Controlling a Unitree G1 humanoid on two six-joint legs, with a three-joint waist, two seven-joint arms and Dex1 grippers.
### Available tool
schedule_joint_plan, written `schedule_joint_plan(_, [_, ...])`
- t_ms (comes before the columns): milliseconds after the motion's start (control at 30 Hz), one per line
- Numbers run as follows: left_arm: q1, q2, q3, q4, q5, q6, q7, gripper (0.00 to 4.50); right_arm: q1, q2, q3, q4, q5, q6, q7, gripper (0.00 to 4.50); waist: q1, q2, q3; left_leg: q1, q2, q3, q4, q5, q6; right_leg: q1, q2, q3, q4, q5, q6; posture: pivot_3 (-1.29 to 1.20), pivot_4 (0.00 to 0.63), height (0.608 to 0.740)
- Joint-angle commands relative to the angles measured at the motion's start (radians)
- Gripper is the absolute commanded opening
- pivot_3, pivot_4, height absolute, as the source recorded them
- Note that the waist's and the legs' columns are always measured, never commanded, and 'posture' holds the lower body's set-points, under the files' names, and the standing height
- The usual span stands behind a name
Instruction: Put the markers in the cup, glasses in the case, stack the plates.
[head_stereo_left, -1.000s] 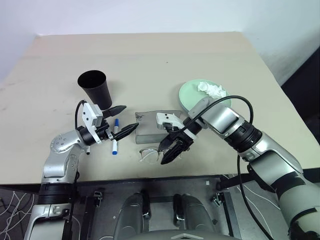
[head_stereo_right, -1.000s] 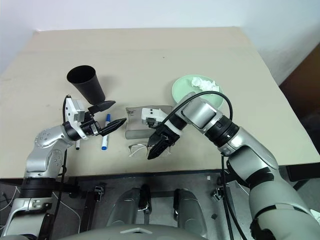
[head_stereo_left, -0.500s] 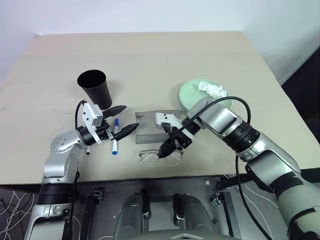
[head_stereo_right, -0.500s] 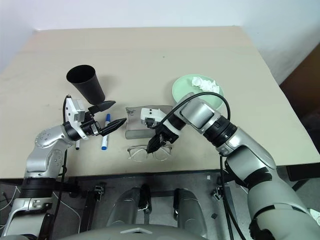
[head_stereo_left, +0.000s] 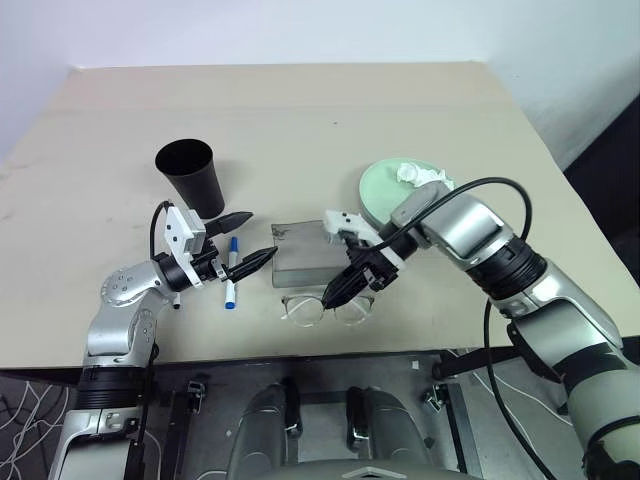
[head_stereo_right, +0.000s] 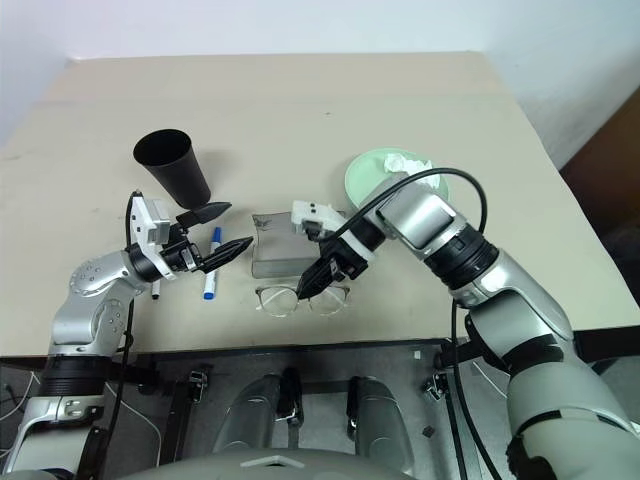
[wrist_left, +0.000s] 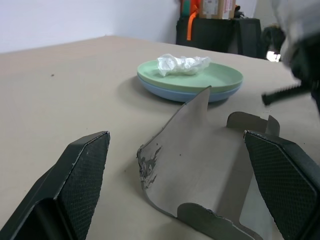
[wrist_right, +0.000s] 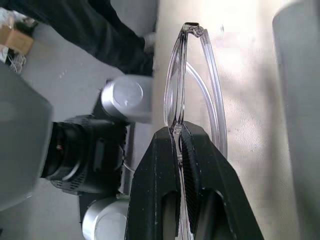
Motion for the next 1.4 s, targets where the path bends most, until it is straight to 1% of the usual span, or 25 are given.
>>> schedule_joint_plan(33, [0.011, 0.013, 0.016, -0.025, -0.006, -0.018, -0.003, 4.5, -0.058, -0.026, -0.073, -0.047, 0.052, 0.0, 0.038, 0.02, 0.0, 0.0, 0.0, 0.0, 0.0, 0.0, 0.0, 0.0, 0.0, 0.0, 0.0, 0.0, 0.0, 0.0, 0.0, 0.0, 0.15, 0.715])
schedule_joint_plan(133, [0.028, 0.023, 0.031, -0.036, -0.012, -0.015, 0.001, 4.5, -0.09, -0.028, -0.085, 0.003, 0.018, -0.064, 0.016, 0.02, -0.002, 0.0, 0.0, 0.0, 0.0, 0.0, -0.001, 0.0, 0.0, -0.001, 0.0, 0.0, 0.0, 0.0, 0.0, 0.0, 0.15, 0.715])
schedule_joint_plan(233, [0.058, 0.04, 0.053, -0.058, -0.02, -0.009, 0.011, 4.5, -0.119, -0.008, -0.104, 0.124, -0.045, -0.251, -0.009, 0.02, -0.002, 0.0, 0.0, 0.0, 0.0, 0.0, -0.001, 0.0, 0.0, -0.001, 0.0, 0.0, 0.0, 0.0, 0.0, 0.0, 0.15, 0.715])
schedule_joint_plan(300, [0.073, 0.048, 0.07, -0.074, -0.033, 0.0, 0.021, 4.5, -0.141, 0.009, -0.106, 0.208, -0.075, -0.331, -0.001, 0.02, -0.003, 0.0, 0.0, 0.0, 0.0, 0.0, -0.001, 0.0, 0.0, -0.001, 0.0, 0.0, 0.0, 0.0, 0.0, 0.0, 0.15, 0.715])
schedule_joint_plan(567, [0.177, 0.076, 0.116, -0.189, -0.06, 0.034, 0.053, 4.5, -0.243, 0.12, -0.107, 0.547, -0.185, -0.544, 0.02, 0.02, -0.005, 0.0, 0.0, -0.002, 0.0, 0.0, -0.001, 0.0, 0.0, -0.002, 0.0, -0.001, 0.0, 0.0, 0.0, 0.0, 0.15, 0.715])
schedule_joint_plan(767, [0.219, 0.083, 0.13, -0.243, -0.068, 0.048, 0.08, 4.5, -0.282, 0.198, -0.108, 0.749, -0.258, -0.662, 0.04, 0.02, -0.004, 0.0, 0.0, -0.003, 0.0, 0.001, -0.001, 0.0, 0.0, -0.003, -0.001, -0.001, 0.0, 0.001, 0.001, 0.0, 0.15, 0.715])
schedule_joint_plan(1000, [0.24, 0.087, 0.135, -0.269, -0.073, 0.053, 0.101, 4.5, -0.276, 0.257, -0.108, 0.836, -0.323, -0.741, 0.071, 0.02, -0.005, 0.0, 0.0, -0.004, 0.0, 0.002, -0.002, 0.0, -0.001, -0.005, -0.001, -0.001, 0.002, 0.001, 0.002, 0.0, 0.15, 0.715])
schedule_joint_plan(1100, [0.245, 0.089, 0.137, -0.272, -0.073, 0.052, 0.104, 4.5, -0.263, 0.264, -0.101, 0.833, -0.308, -0.755, 0.078, 0.02, -0.006, 0.0, 0.0, -0.004, 0.0, 0.002, -0.002, 0.0, -0.001, -0.006, -0.001, -0.001, 0.003, 0.001, 0.002, 0.0, 0.15, 0.715])
schedule_joint_plan(1233, [0.249, 0.089, 0.138, -0.275, -0.073, 0.051, 0.105, 4.5, -0.243, 0.281, -0.088, 0.86, -0.368, -0.771, 0.076, 0.02, -0.007, 0.0, 0.0, -0.004, 0.0, 0.003, -0.001, 0.001, -0.001, -0.007, -0.002, -0.001, 0.005, 0.001, 0.002, 0.0, 0.15, 0.715])
schedule_joint_plan(1400, [0.235, 0.083, 0.121, -0.264, -0.067, 0.047, 0.11, 4.5, -0.236, 0.289, -0.077, 0.858, -0.343, -0.742, 0.079, 0.02, -0.007, 0.0, 0.0, -0.004, 0.0, 0.004, -0.002, 0.0, -0.001, -0.007, -0.003, -0.001, 0.007, 0.001, 0.002, 0.0, 0.15, 0.715])
